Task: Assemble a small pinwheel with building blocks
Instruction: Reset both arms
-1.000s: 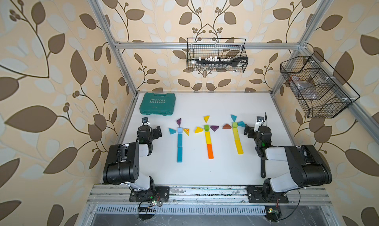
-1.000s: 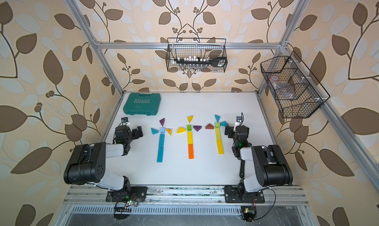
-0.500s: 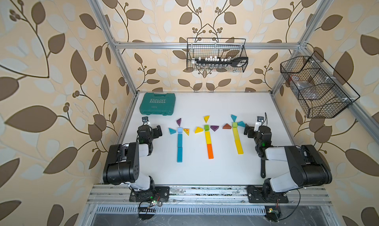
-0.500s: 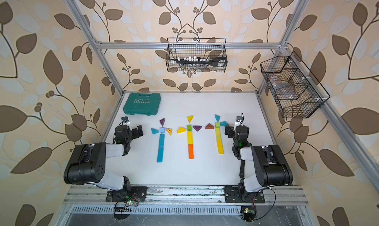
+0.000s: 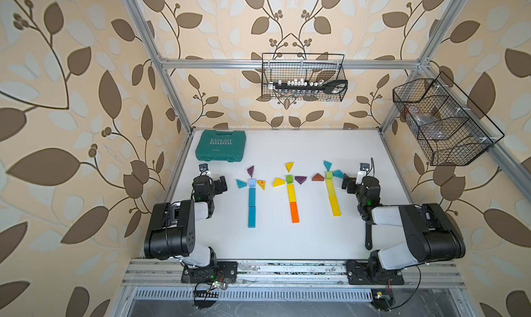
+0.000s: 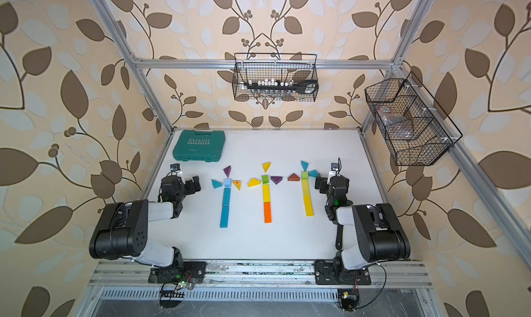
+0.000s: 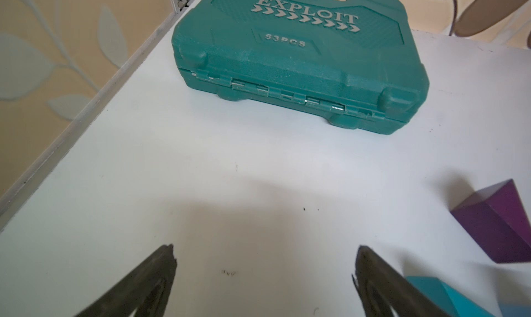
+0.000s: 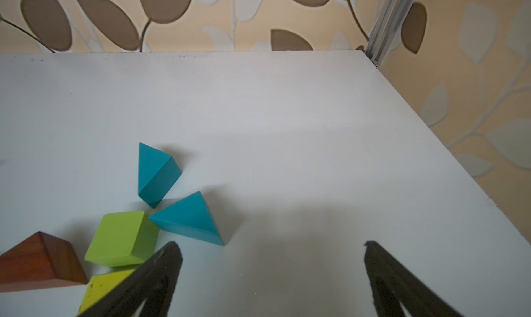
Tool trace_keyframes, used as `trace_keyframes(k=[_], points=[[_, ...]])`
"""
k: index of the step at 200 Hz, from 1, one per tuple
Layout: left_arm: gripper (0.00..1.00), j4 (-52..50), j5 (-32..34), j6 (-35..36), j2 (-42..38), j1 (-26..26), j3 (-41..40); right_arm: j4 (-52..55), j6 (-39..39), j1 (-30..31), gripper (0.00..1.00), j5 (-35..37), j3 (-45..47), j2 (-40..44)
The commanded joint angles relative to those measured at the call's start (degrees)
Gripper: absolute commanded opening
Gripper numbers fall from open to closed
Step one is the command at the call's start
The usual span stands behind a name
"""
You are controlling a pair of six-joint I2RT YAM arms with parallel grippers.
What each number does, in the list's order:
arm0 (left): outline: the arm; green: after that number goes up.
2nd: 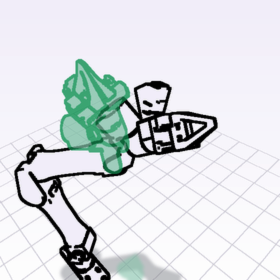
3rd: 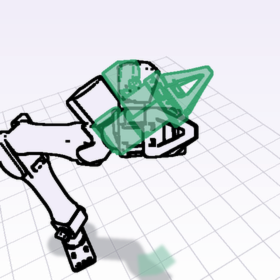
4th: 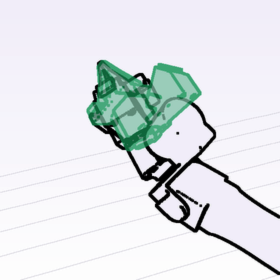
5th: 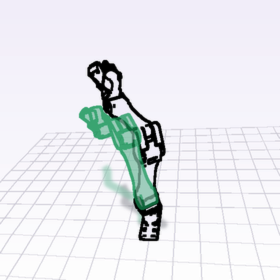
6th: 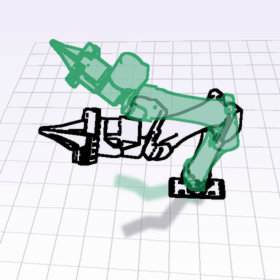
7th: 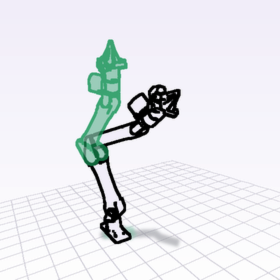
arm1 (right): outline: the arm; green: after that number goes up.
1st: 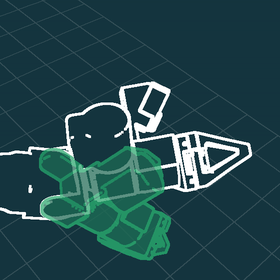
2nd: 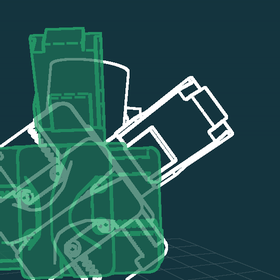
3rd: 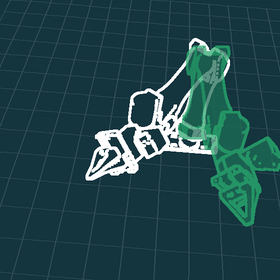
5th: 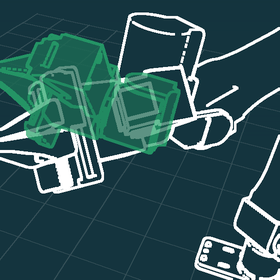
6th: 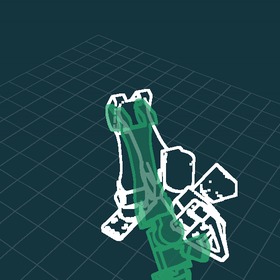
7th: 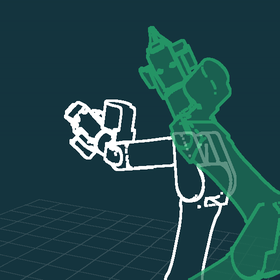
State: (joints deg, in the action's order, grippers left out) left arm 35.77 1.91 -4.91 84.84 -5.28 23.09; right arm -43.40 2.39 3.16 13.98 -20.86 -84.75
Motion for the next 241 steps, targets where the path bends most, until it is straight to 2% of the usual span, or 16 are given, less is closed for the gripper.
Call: trace_keyframes(k=[1,13,20,29,38,44,50,56,61,72,80,93,102,241], points=[[0.99,-8.2,-1.5,2.5,-7.8,1.5,4.4,10.4,-1.9,2.1,1.0,1.9,-5.5,4.7],[0.99,-5.9,0.1,1.4,-8.8,1.5,2.1,6.1,-1.5,2.1,1.0,2.8,-3.4,4.4],[0.99,-0.9,1.6,0.8,-7.6,1.5,-0.4,1.1,-1.1,1.9,1.0,4.2,-1.3,3.6],[0.99,7.9,2.8,0.4,-3.7,1.5,-3.5,-3.0,0.4,1.2,1.0,5.1,0.5,1.9],[0.99,14.7,4.1,1.4,3.1,1.5,-3.0,-5.9,0.9,-0.7,1.0,0.7,0.9,-0.8],[0.99,10.2,4.2,0.7,2.9,1.5,-1.3,-10.1,0.0,-1.2,1.0,-0.6,1.1,-3.3],[0.99,3.8,3.7,-0.6,0.1,1.3,-0.4,-7.7,0.1,-1.0,1.0,-0.4,0.8,-2.7],[0.99,8.2,3.6,0.2,1.4,1.2,-1.4,-2.7,1.1,-1.1,1.0,-0.2,0.0,-0.9],[0.99,10.1,3.9,0.7,2.5,1.1,-1.5,-5.5,0.8,-1.2,1.0,-0.4,0.5,-1.4],[0.99,4.5,3.4,-0.5,0.3,1.1,-0.4,-8.2,0.1,-1.1,1.0,-0.4,1.1,-2.5],[0.99,7.9,3.7,0.3,1.4,1.1,-1.2,-3.8,0.9,-1.1,1.0,-0.3,0.4,-0.7],[0.99,6.5,3.5,-0.3,0.3,1.1,-1.3,-7.4,0.2,-1.1,1.0,-0.4,0.9,-2.0],[0.99,5.7,3.3,-0.1,0.8,1.1,-0.6,-4.5,0.7,-1.1,1.0,-0.3,0.5,-1.1],[0.99,6.0,3.3,0.0,0.5,1.1,-0.8,-5.0,0.6,-1.0,1.0,-0.4,0.2,-1.7]])
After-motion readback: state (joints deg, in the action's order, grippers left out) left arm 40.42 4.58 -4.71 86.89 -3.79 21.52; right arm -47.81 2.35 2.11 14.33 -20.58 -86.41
